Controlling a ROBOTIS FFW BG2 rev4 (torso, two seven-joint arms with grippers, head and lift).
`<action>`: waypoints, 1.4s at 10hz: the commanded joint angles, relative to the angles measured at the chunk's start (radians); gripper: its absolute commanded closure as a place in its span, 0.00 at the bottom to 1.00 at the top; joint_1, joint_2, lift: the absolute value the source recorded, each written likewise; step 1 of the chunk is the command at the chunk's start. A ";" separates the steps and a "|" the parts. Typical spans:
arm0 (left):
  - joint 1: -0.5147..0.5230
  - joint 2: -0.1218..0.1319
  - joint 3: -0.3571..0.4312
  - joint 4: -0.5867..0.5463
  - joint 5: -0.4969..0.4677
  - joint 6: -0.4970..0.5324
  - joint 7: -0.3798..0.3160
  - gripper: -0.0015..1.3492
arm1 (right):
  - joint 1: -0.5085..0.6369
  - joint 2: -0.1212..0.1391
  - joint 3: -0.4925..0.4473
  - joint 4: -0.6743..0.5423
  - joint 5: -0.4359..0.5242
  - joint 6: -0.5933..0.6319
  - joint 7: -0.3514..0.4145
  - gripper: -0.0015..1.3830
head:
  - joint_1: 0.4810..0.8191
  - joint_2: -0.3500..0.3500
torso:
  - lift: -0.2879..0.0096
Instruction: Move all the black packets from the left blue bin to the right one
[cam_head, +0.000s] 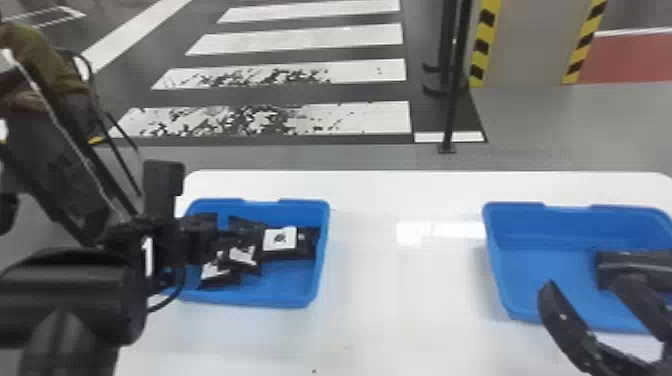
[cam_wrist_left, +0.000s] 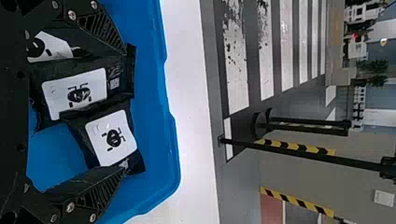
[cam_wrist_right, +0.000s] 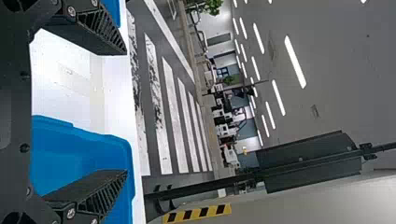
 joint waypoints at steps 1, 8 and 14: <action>-0.075 0.026 -0.094 0.090 -0.047 0.015 -0.009 0.13 | -0.003 0.000 0.002 0.006 -0.006 0.000 0.000 0.09 | 0.63 0.73 | 0.50; -0.218 0.064 -0.403 0.314 -0.239 0.010 -0.006 0.14 | -0.018 0.003 0.008 0.046 -0.042 0.000 0.006 0.09 | 0.63 0.60 | 0.50; -0.272 0.052 -0.397 0.473 -0.330 -0.091 0.002 0.48 | -0.023 0.008 0.012 0.073 -0.079 0.000 0.008 0.09 | 0.63 0.67 | 0.50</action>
